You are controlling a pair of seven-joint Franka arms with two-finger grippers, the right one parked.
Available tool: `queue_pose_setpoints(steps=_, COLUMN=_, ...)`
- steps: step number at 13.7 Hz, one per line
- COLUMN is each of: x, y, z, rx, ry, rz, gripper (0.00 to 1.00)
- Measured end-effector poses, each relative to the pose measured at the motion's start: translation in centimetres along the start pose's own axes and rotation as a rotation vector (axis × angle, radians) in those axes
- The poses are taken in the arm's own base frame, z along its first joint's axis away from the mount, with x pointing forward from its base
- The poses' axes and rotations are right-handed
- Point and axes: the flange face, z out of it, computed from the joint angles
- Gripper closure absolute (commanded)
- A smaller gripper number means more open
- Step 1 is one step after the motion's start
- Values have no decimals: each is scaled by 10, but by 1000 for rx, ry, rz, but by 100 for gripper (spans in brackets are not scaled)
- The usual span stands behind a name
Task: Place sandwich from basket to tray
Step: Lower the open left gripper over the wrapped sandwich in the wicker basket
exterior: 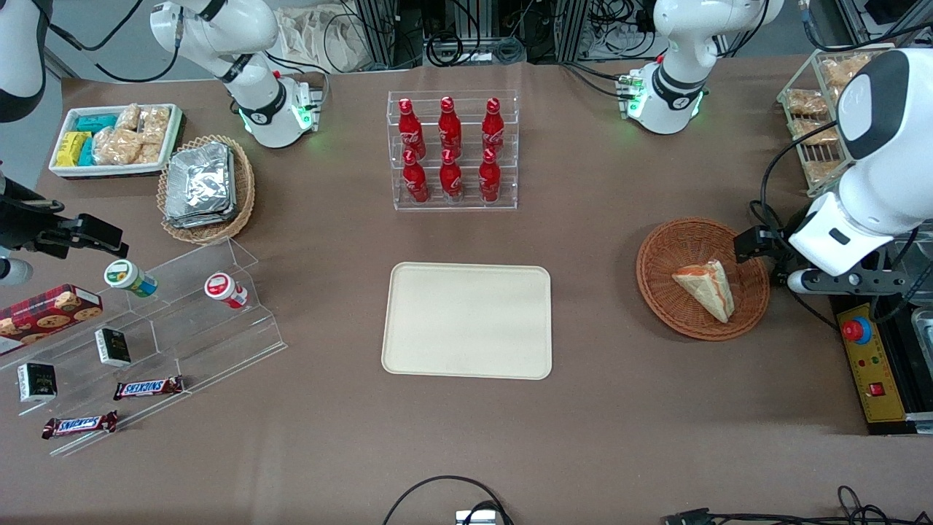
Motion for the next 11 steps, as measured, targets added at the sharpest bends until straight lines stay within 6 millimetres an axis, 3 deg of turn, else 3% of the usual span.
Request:
queue_pose_setpoints(steps=5, x=6, y=-4, z=15, rx=2, ry=-33, rz=-156, gripper=0)
queue_pose_setpoints(steps=8, x=14, y=-9, z=55, rx=16, ry=-89, rz=-439, gripper=0)
queue_pose_setpoints(steps=11, x=12, y=-10, z=112, rx=35, ry=-71, rz=-601, gripper=0)
